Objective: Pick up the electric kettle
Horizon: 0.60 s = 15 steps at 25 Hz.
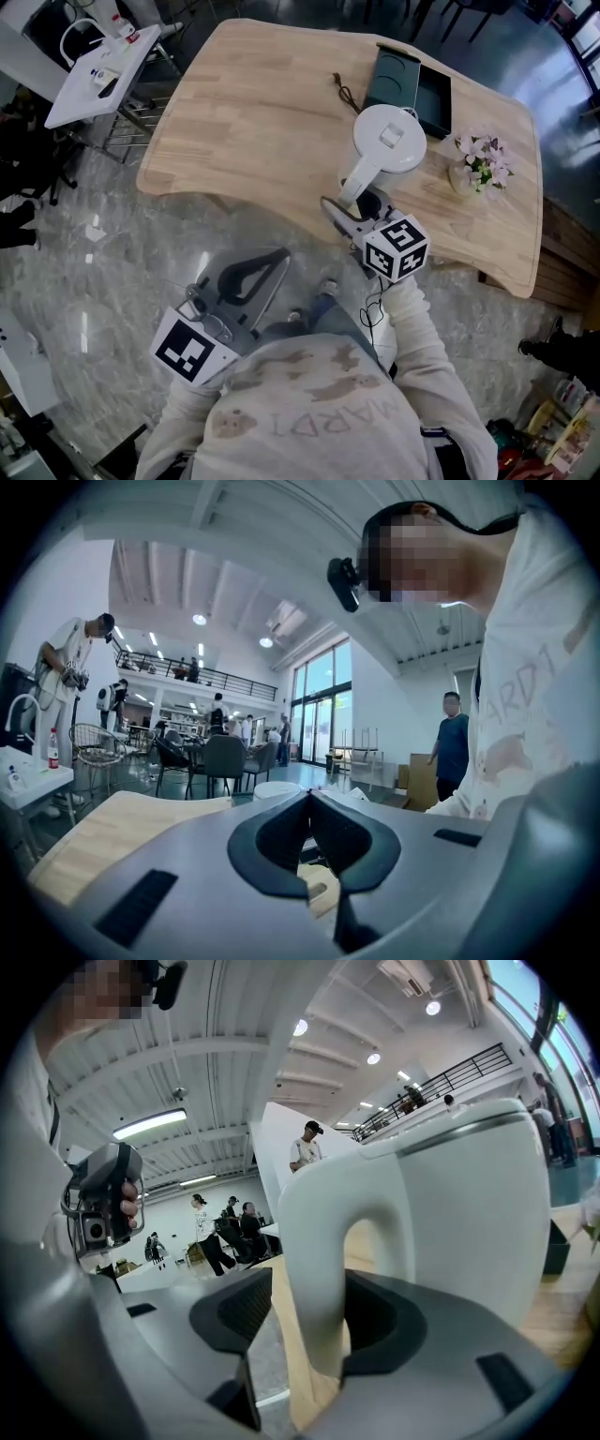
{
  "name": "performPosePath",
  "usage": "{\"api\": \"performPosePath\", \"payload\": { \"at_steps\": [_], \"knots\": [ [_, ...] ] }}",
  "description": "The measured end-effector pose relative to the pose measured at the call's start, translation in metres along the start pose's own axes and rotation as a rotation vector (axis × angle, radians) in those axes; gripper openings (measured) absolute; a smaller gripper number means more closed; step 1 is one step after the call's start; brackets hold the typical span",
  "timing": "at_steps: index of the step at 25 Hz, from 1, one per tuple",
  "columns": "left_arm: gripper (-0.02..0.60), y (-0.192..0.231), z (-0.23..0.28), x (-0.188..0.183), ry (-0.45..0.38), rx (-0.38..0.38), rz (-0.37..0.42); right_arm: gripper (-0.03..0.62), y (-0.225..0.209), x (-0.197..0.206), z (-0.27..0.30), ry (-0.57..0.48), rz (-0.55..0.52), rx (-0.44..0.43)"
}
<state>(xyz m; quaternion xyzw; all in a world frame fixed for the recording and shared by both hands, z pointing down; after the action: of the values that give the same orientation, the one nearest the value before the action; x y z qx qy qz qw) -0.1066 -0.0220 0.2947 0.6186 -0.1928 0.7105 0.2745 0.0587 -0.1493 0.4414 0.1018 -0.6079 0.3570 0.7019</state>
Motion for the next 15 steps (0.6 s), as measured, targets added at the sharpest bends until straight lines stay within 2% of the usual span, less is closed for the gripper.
{"api": "performPosePath", "payload": {
  "at_steps": [9,15],
  "knots": [
    [0.012,0.004,-0.002,-0.002,0.005,-0.024,0.001,0.213,0.002,-0.001,0.010,0.013,-0.017,-0.021],
    [0.012,0.006,0.001,-0.001,0.008,-0.027,0.001,0.213,0.000,0.000,0.014,0.014,-0.024,0.011]
  ]
}}
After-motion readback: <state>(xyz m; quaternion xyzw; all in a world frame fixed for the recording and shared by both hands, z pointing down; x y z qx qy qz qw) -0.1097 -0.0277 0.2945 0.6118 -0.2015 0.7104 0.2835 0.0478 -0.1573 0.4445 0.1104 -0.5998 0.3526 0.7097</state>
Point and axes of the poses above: the fingertips, and each gripper's own axes: z forward along the fingers, y to its left, x out of its underside, the point moved 7 cm from there along -z, backward along the fingers
